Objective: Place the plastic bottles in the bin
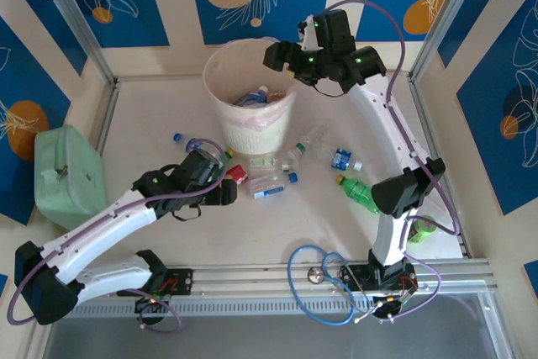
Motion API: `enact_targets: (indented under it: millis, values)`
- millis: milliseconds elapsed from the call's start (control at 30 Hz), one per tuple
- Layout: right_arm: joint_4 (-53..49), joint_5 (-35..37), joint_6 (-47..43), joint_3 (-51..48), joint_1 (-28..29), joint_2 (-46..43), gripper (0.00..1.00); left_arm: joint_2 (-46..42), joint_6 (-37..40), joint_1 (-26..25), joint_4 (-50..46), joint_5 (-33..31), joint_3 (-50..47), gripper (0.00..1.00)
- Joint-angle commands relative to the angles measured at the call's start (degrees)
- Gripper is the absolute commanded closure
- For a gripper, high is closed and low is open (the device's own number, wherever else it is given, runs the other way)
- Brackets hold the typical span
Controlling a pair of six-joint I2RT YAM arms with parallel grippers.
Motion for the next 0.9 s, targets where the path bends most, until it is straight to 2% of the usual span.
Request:
enact_targets:
  millis: [0, 233, 400, 567, 633, 700, 767, 867]
  values:
    - [-1.1, 1.7, -1.5, -4.3, -0.6, -7.0, 0.15, -1.0, 0.3, 0.4, -1.6, -0.5, 0.9, 0.18]
    - [0.6, 9.0, -1.4, -30.0, -2.9, -26.2, 0.09, -1.4, 0.3, 0.3, -1.5, -0.5, 1.3, 0.18]
    - [-2.5, 13.2, -0.5, -47.9, -6.2, -39.6, 0.07, -1.0, 0.1, 0.4, -0.2, 0.6, 1.0, 0.18]
    - [-7.1, 17.1, 1.8, -62.3, -10.7, -48.5, 0.04, -0.7, -0.4, 0.4, 0.8, 1.2, 1.1, 0.18]
    - [-8.0, 16.4, 2.6, -67.2, -13.9, -50.1, 0.03, -0.8, -0.7, 0.4, 1.3, 1.6, 0.8, 0.18]
    - [-6.9, 12.5, 2.8, -71.9, -18.2, -50.7, 0.03, -0.7, -0.8, 0.4, 2.1, 2.1, 0.3, 0.18]
    - [-5.4, 8.6, 2.6, -74.8, -22.1, -50.5, 0.03, -0.6, -1.1, 0.4, 3.1, 2.9, -0.3, 0.17]
    - [-3.6, 6.8, 2.4, -77.5, -26.7, -48.9, 0.03, -0.5, -1.6, 0.4, 4.9, 4.3, -1.2, 0.17]
